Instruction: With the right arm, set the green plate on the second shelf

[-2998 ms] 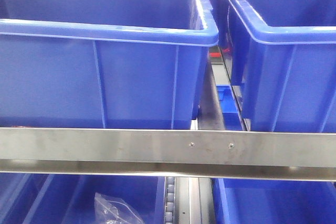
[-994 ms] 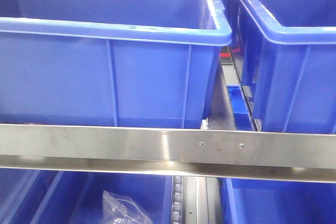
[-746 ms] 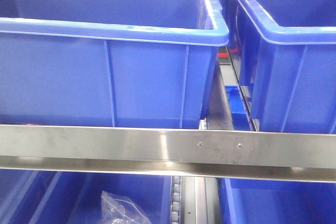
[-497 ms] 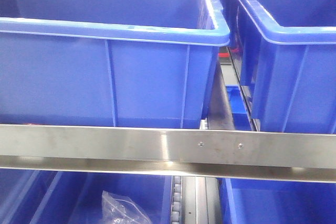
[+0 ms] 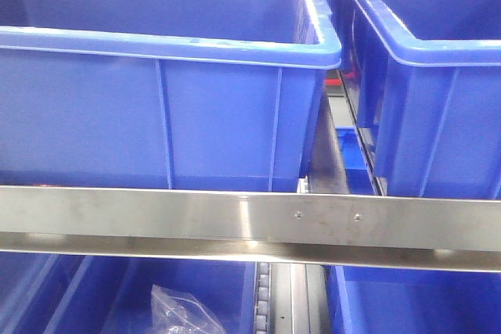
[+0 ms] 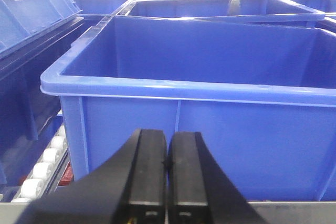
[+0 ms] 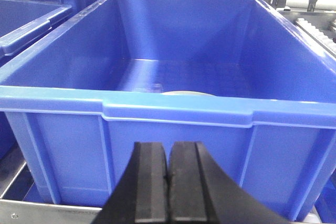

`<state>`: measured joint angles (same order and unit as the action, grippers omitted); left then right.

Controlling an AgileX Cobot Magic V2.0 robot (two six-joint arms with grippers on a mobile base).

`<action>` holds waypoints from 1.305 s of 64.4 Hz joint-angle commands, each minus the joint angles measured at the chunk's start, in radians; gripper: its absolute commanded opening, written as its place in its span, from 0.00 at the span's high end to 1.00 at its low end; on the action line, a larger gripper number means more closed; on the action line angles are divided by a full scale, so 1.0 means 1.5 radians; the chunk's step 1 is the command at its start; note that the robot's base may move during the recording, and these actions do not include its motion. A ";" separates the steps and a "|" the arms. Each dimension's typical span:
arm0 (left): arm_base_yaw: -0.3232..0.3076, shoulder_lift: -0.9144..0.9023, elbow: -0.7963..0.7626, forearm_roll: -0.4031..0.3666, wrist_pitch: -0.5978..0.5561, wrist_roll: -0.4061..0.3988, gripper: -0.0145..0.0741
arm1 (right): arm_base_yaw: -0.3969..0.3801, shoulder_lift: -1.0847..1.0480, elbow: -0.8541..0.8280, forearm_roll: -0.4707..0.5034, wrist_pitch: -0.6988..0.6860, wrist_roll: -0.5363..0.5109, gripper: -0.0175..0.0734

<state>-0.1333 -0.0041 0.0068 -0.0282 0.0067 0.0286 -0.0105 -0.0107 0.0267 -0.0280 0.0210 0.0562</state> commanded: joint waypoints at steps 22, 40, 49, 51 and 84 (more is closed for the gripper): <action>-0.001 -0.012 0.026 -0.004 -0.056 -0.002 0.69 | -0.004 -0.001 -0.011 0.009 -0.106 0.009 0.78; -0.001 -0.012 0.026 -0.004 -0.056 -0.002 0.69 | -0.004 -0.001 -0.011 0.009 -0.116 0.015 0.78; -0.001 -0.012 0.026 -0.004 -0.056 -0.002 0.69 | -0.004 -0.001 -0.011 0.009 -0.116 0.037 0.78; -0.001 -0.012 0.026 -0.004 -0.056 -0.002 0.69 | -0.004 -0.001 -0.011 0.009 -0.116 0.037 0.78; -0.001 -0.012 0.026 -0.004 -0.056 -0.002 0.69 | -0.004 -0.001 -0.011 0.004 -0.099 0.037 0.78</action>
<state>-0.1333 -0.0041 0.0068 -0.0282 0.0067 0.0286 -0.0105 -0.0107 0.0267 -0.0194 -0.0531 0.1112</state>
